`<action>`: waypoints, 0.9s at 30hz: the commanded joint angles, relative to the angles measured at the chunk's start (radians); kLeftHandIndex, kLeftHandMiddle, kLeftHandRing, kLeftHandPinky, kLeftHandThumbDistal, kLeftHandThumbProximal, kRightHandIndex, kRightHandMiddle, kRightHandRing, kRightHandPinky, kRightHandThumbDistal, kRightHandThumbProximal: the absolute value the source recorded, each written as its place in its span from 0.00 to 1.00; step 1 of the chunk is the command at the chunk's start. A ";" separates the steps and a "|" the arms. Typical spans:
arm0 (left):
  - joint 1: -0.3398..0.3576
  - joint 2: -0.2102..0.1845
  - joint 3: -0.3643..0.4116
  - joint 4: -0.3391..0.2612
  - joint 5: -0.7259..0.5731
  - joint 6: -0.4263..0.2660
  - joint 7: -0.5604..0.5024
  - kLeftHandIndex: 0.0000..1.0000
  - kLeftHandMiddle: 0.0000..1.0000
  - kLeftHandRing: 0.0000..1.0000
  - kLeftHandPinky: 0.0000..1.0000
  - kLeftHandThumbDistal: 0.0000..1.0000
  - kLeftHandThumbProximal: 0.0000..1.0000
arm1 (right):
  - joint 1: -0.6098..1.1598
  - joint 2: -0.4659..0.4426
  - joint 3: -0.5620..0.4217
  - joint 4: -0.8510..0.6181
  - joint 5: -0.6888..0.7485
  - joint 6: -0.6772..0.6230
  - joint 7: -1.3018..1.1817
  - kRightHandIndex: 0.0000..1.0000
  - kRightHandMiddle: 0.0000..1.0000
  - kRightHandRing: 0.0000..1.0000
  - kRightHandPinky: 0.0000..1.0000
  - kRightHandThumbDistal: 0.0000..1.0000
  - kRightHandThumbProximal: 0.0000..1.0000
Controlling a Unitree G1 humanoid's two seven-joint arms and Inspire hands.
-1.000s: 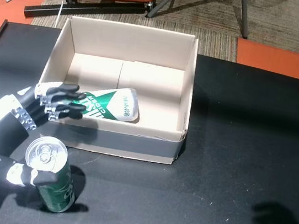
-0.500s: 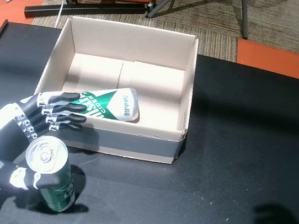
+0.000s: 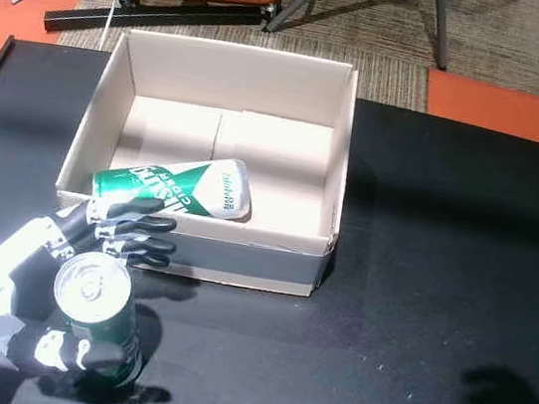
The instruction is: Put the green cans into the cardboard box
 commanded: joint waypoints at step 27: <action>0.026 -0.022 -0.017 0.040 0.039 0.017 -0.014 0.80 0.81 0.83 0.84 1.00 0.18 | 0.030 -0.019 -0.034 -0.041 0.034 0.048 0.027 0.64 0.63 0.71 0.81 1.00 0.67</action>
